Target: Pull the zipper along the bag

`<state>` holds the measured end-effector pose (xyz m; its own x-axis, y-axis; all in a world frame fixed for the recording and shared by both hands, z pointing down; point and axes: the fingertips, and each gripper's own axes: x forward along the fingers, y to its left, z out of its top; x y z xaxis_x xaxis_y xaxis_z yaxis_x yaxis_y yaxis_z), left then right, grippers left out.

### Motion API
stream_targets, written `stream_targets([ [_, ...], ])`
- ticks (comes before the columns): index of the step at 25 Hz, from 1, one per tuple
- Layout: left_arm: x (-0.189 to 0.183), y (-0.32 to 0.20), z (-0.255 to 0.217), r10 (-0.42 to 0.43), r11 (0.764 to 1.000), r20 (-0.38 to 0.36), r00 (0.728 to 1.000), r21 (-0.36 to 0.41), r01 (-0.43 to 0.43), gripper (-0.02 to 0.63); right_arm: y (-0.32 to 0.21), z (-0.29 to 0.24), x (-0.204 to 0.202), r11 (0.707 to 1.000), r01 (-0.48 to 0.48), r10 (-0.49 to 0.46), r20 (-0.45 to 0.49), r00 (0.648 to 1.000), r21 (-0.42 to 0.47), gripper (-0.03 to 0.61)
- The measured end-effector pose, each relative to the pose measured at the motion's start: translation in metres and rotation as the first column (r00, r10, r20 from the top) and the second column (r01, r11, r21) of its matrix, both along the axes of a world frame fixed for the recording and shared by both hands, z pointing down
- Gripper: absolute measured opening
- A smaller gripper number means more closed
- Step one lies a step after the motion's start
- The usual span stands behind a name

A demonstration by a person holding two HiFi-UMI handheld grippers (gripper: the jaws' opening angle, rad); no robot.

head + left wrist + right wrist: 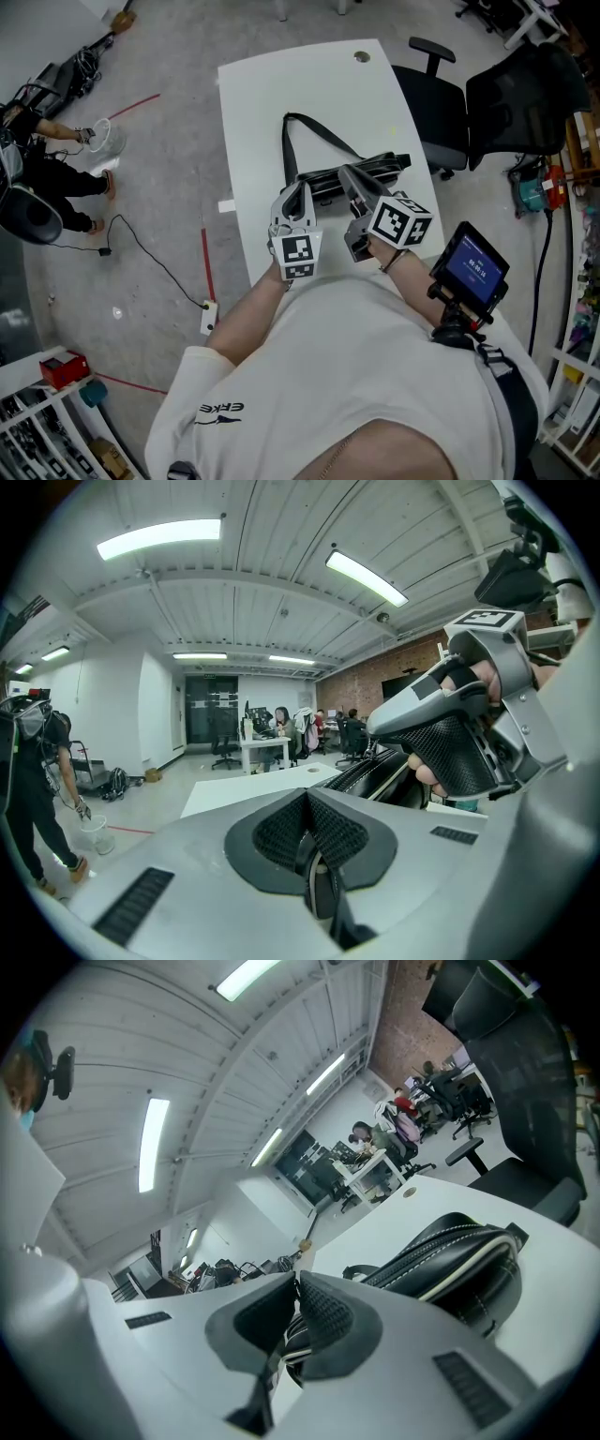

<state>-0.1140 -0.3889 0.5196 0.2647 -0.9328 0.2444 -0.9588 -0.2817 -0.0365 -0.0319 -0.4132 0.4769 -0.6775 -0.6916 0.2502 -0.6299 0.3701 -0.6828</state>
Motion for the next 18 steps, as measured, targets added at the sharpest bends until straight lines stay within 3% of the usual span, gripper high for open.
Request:
stream_targets([
  [9, -0.004, 0.001, -0.001, 0.031, 1.000, -0.014, 0.999, 0.004, -0.031, 0.003, 0.007, 0.003, -0.028, 0.999, 0.038, -0.038, -0.012, 0.999, -0.011, 0.015],
  [14, -0.029, 0.001, 0.003, 0.043, 0.999, -0.025, 0.999, 0.002, -0.043, 0.003, 0.008, 0.009, -0.061, 0.999, 0.046, -0.046, -0.026, 0.999, -0.018, 0.015],
  [18, -0.022, 0.001, 0.000, 0.051, 0.999, -0.028, 0.998, 0.006, -0.051, 0.003, 0.011, 0.009, -0.061, 0.998, 0.061, -0.061, -0.031, 0.998, -0.020, 0.015],
])
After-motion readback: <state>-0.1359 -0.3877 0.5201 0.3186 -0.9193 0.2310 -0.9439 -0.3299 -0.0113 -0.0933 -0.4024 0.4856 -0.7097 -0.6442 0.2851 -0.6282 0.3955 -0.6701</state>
